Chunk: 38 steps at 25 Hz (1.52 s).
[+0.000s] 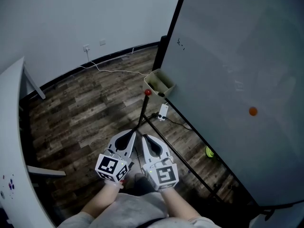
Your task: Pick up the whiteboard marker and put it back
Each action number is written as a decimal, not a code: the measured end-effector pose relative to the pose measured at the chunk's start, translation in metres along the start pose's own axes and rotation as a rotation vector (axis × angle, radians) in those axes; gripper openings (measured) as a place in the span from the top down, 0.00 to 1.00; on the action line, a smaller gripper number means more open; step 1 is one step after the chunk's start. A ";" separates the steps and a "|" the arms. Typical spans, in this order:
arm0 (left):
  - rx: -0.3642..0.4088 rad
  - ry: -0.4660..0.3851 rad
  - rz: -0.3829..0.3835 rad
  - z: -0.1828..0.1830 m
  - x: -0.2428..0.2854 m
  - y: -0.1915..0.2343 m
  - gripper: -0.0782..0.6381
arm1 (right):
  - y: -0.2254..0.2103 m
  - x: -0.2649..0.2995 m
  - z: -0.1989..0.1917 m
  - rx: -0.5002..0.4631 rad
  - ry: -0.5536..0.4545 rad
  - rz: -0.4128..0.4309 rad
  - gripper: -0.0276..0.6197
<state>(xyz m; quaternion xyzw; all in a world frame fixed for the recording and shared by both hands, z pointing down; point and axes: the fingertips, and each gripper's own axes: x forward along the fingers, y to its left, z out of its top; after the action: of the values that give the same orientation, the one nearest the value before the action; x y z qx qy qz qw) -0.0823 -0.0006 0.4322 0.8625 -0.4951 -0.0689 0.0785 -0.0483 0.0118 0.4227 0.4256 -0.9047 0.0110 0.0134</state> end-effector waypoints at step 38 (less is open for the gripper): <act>0.004 0.034 -0.027 -0.009 0.164 0.039 0.87 | -0.151 0.095 0.023 -0.111 -0.051 -0.131 0.79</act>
<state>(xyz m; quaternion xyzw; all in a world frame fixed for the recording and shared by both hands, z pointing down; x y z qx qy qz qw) -0.0315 -0.1612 0.4420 0.8703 -0.4823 -0.0543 0.0842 0.0072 -0.1587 0.4037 0.4825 -0.8743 -0.0511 0.0144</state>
